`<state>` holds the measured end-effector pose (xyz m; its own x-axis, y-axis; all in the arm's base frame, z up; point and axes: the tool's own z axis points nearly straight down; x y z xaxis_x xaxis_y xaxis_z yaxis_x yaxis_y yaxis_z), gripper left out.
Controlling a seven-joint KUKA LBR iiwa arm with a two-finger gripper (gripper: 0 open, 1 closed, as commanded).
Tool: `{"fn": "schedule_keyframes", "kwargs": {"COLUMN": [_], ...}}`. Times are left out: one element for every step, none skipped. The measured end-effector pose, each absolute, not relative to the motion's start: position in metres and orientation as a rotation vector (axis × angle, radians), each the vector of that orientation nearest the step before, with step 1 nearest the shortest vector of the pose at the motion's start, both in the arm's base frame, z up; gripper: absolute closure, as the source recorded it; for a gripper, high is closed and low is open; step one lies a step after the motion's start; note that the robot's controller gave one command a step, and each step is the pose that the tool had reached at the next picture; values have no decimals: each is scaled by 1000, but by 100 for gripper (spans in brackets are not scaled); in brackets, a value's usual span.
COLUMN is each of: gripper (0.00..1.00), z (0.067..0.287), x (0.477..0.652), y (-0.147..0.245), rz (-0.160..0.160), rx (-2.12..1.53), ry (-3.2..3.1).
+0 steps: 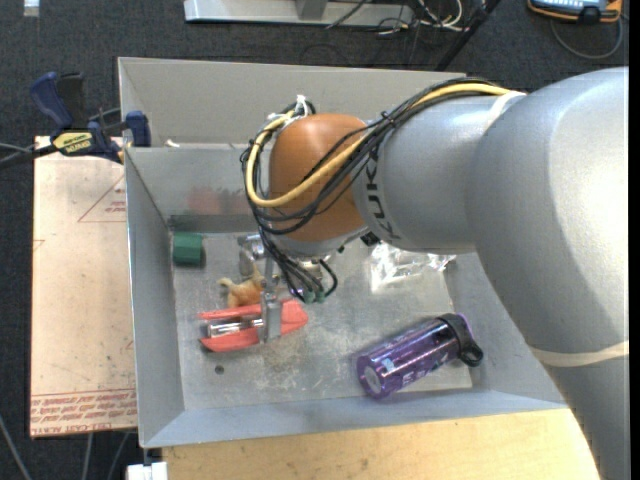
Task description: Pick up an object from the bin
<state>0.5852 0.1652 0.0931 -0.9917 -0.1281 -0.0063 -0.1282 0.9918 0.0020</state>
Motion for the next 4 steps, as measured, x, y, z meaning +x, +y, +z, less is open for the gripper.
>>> {"fn": "schedule_keyframes", "kwargs": {"gripper": [100, 100, 100, 100], "z": [86, 85, 85, 85], "x": [574, 574, 574, 574], "y": [156, 156, 156, 156], "rz": [31, 32, 32, 32], "rx": [-190, -190, -190, -190], "ry": [3083, 3083, 3084, 3084]}}
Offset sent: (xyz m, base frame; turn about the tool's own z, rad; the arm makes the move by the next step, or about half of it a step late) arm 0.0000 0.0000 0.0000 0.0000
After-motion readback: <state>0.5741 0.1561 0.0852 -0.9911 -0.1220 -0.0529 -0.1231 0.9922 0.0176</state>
